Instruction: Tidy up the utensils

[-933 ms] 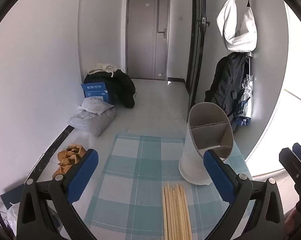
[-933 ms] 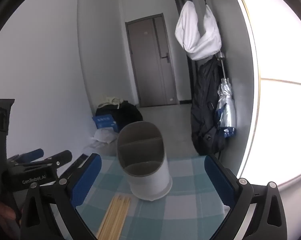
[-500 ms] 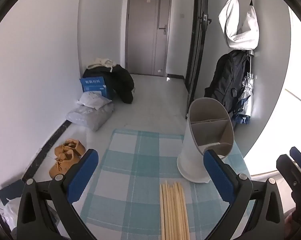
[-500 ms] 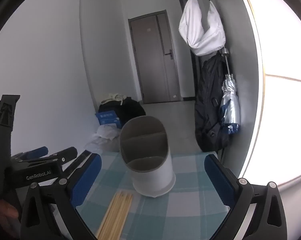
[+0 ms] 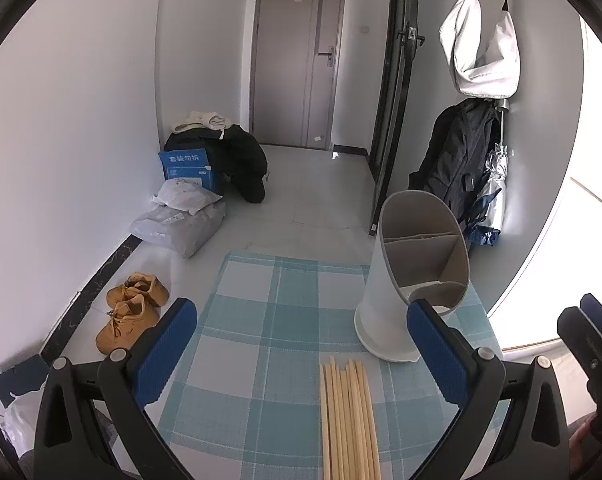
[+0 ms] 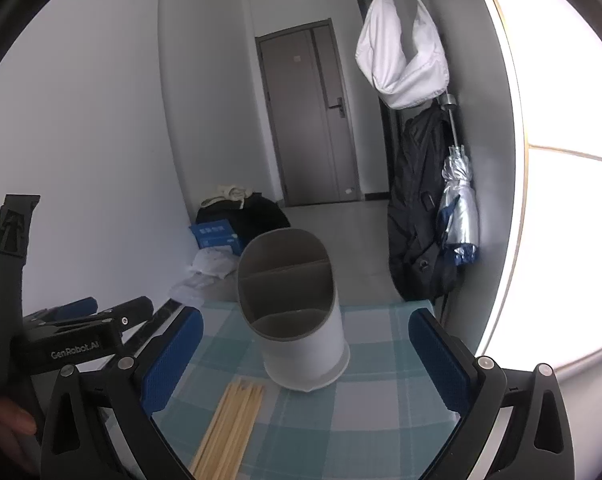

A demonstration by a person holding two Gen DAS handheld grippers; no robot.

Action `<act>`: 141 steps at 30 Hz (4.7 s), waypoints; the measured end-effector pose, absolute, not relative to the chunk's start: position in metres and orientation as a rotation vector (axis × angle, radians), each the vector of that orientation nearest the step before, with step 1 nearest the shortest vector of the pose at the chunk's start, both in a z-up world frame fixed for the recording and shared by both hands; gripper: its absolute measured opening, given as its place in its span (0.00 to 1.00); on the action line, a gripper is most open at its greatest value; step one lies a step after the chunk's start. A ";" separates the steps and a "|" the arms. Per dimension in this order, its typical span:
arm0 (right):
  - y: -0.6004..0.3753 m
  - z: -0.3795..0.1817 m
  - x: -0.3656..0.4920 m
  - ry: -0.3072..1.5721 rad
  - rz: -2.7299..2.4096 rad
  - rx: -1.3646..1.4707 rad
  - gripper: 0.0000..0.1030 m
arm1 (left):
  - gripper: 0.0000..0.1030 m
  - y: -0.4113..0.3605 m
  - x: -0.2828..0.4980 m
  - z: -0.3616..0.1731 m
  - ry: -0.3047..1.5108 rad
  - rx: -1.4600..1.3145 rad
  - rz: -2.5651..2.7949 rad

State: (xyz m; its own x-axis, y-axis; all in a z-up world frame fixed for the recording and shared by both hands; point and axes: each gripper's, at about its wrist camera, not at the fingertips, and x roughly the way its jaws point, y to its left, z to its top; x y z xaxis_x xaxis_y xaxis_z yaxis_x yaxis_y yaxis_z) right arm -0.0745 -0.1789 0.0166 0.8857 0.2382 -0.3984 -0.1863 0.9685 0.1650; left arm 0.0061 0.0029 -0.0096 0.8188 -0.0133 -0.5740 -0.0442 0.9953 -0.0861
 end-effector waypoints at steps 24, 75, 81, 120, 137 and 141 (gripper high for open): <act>-0.179 0.018 -0.077 0.420 0.219 0.123 1.00 | 0.99 0.005 0.004 -0.012 0.618 -0.097 0.006; -0.110 -0.095 -0.018 0.994 0.327 -0.028 0.60 | 0.99 0.055 0.025 -0.054 0.846 -0.168 0.072; -0.092 -0.119 -0.008 1.064 0.337 -0.081 0.56 | 0.99 0.070 0.034 -0.061 0.885 -0.200 0.080; -0.146 -0.093 0.015 0.928 0.341 0.185 0.04 | 0.99 0.041 0.035 -0.119 1.178 -0.106 -0.042; -0.203 -0.043 0.000 0.757 0.329 0.439 0.04 | 0.99 0.031 0.048 -0.135 1.269 -0.068 0.004; -0.206 -0.042 -0.004 0.751 0.330 0.458 0.04 | 0.99 0.027 0.053 -0.139 1.280 -0.059 0.015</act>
